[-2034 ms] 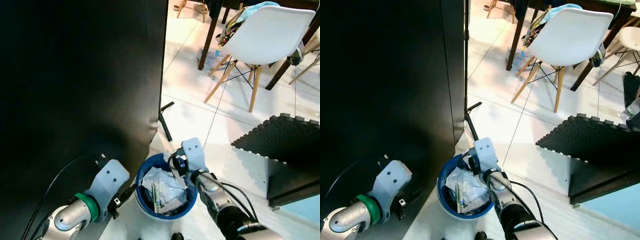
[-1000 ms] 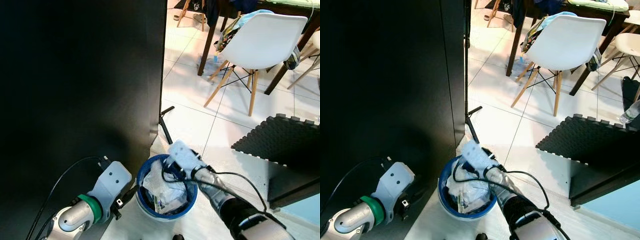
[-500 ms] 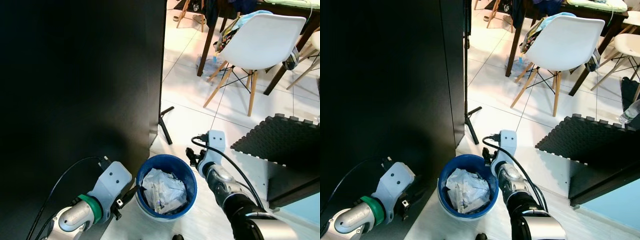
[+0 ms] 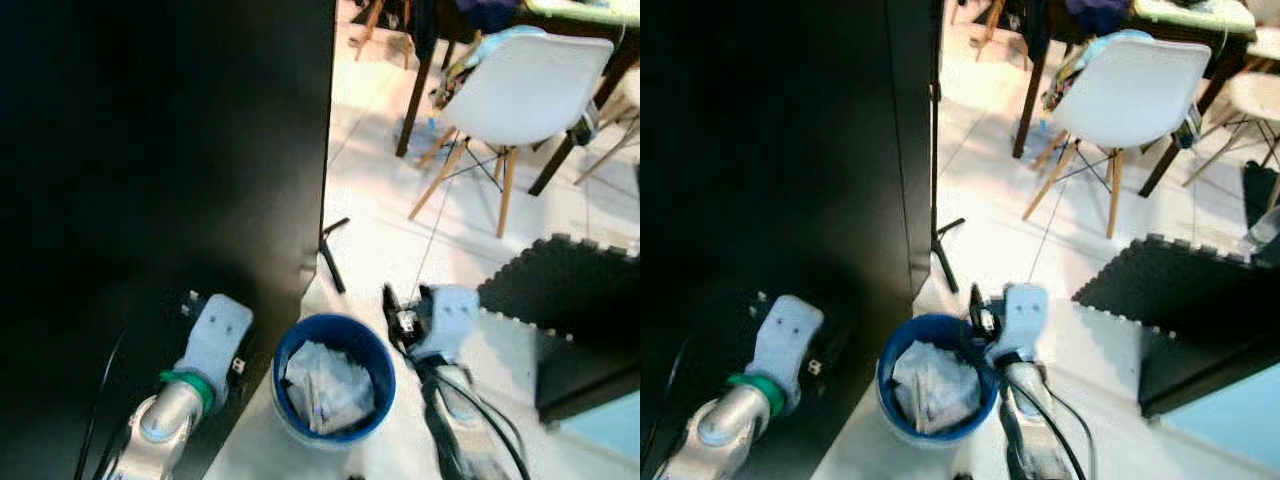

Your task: Clean up the room

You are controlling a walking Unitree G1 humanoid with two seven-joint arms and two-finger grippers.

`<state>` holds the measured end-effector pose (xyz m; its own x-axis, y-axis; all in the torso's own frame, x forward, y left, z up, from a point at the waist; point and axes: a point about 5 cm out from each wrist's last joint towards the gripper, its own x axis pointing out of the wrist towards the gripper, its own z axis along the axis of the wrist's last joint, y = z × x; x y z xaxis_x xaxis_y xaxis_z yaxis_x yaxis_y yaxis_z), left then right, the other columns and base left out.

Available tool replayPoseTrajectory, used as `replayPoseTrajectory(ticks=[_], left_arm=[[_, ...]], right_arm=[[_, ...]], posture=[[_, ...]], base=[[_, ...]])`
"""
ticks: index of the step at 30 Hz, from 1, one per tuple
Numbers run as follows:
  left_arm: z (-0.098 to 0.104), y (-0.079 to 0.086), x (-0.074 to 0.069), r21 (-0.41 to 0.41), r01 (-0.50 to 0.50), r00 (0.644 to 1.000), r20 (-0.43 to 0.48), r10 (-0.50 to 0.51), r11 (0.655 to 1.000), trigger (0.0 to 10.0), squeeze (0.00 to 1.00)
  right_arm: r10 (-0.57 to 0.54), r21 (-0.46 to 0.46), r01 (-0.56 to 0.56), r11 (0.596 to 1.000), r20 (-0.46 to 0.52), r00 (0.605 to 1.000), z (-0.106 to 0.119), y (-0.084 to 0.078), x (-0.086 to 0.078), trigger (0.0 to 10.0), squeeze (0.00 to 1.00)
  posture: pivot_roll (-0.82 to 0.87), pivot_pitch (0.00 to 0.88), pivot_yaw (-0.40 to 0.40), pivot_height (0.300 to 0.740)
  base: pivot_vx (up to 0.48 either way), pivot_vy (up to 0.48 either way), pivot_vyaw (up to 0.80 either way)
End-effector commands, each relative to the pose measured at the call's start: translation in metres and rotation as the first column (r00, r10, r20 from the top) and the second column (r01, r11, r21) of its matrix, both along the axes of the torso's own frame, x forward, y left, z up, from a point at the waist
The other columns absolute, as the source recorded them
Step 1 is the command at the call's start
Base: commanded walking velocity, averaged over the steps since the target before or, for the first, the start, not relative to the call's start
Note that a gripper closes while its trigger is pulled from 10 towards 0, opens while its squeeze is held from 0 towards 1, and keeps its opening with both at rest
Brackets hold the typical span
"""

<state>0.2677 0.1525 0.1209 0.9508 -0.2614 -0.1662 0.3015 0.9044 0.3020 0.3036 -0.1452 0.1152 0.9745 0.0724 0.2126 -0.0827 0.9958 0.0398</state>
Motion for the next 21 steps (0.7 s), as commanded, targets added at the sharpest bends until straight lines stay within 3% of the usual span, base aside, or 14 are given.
replayPoseTrajectory(ticks=[1, 5, 9, 13, 21], left_arm=[[-0.008, -0.002, -0.003, 0.008, 0.013, 1.000, -0.023, -0.013, 1.000, 10.0, 0.00], [-0.016, 0.000, -0.002, -0.078, -0.060, 0.998, -0.031, 0.057, 0.995, 10.0, 0.00], [-0.019, 0.003, -0.003, -0.082, -0.088, 0.996, -0.031, 0.085, 0.993, 10.0, 0.00], [-0.024, 0.011, 0.000, -0.083, -0.156, 0.988, -0.010, 0.156, 0.984, 10.0, 0.00], [-0.016, 0.014, 0.018, -0.076, -0.192, 0.979, 0.053, 0.197, 0.978, 10.0, 0.00]], right_arm=[[0.003, -0.001, -0.003, 1.000, -0.022, 1.000, -0.004, 0.000, -0.005, 10.0, 0.00], [0.007, -0.044, -0.009, 0.999, -0.044, 0.999, -0.012, -0.014, -0.017, 10.0, 0.00], [0.044, -0.053, -0.046, 0.998, -0.031, 0.999, -0.007, -0.009, -0.011, 10.0, 0.00], [0.168, -0.093, -0.170, 0.981, -0.024, 0.985, 0.008, 0.006, 0.004, 10.0, 0.00], [0.200, -0.113, -0.210, 0.971, -0.096, 0.975, 0.007, 0.003, 0.006, 10.0, 0.00]], posture=[[-0.07, 0.149, 0.065, 0.715], [-0.09, 0.108, 0.051, 0.715], [-0.09, 0.084, 0.036, 0.715], [-0.07, 0.039, -0.022, 0.715], [-0.07, 0.018, -0.029, 0.715]], base=[[0.000, 0.000, 0.00], [0.000, 0.000, 0.00], [0.000, 0.000, 0.00], [0.000, 0.000, 0.00], [0.000, 0.000, 0.00]])
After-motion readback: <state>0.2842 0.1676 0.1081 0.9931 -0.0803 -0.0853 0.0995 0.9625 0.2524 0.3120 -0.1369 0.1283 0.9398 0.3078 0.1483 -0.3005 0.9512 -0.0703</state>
